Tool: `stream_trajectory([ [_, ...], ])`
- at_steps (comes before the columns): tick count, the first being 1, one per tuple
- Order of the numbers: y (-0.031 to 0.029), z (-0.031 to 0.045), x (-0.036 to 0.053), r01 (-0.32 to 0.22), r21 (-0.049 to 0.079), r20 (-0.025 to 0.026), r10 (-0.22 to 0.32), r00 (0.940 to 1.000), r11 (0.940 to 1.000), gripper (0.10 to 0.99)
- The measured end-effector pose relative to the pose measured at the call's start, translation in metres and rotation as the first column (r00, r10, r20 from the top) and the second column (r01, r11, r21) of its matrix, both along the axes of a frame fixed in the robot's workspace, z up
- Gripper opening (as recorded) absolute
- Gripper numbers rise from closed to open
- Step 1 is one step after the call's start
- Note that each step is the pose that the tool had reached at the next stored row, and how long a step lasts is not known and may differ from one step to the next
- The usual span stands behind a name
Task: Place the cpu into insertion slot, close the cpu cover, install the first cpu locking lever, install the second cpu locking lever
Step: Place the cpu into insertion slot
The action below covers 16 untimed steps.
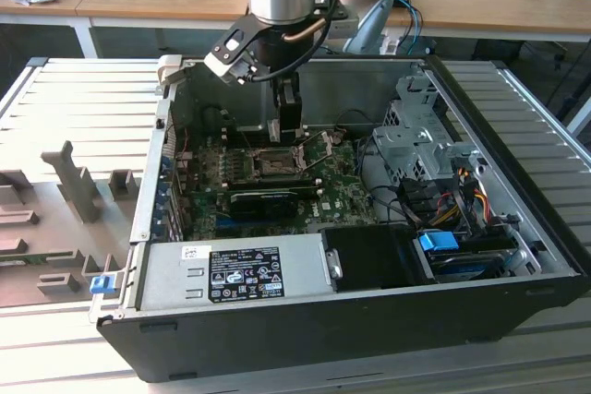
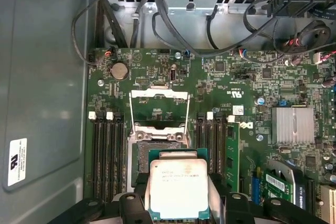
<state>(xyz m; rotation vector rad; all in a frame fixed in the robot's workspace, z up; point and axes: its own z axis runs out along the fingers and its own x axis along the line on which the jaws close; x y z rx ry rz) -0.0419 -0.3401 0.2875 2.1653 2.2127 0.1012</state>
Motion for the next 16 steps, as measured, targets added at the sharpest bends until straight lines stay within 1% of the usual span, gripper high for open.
stream_trajectory([
  [4,0.0,-0.0038,-0.0001,-0.004,0.0,-0.0003,0.004,1.0,1.0,0.533],
  [8,0.0,-0.0116,-0.001,-0.025,0.001,-0.0003,0.025,0.9997,0.9997,0.533],
  [11,0.0,-0.0158,-0.0036,-0.024,0.001,-0.0003,0.024,0.9997,0.9997,0.533],
  [13,0.0,-0.0173,-0.0042,-0.024,0.001,-0.0004,0.024,0.9997,0.9997,0.533],
  [15,0.0,-0.0218,-0.0056,0.004,0.001,-0.0003,-0.004,1.0,1.0,0.533],
  [16,0.0,-0.0231,-0.0059,0.005,0.001,-0.0004,-0.005,1.0,1.0,0.533],
])
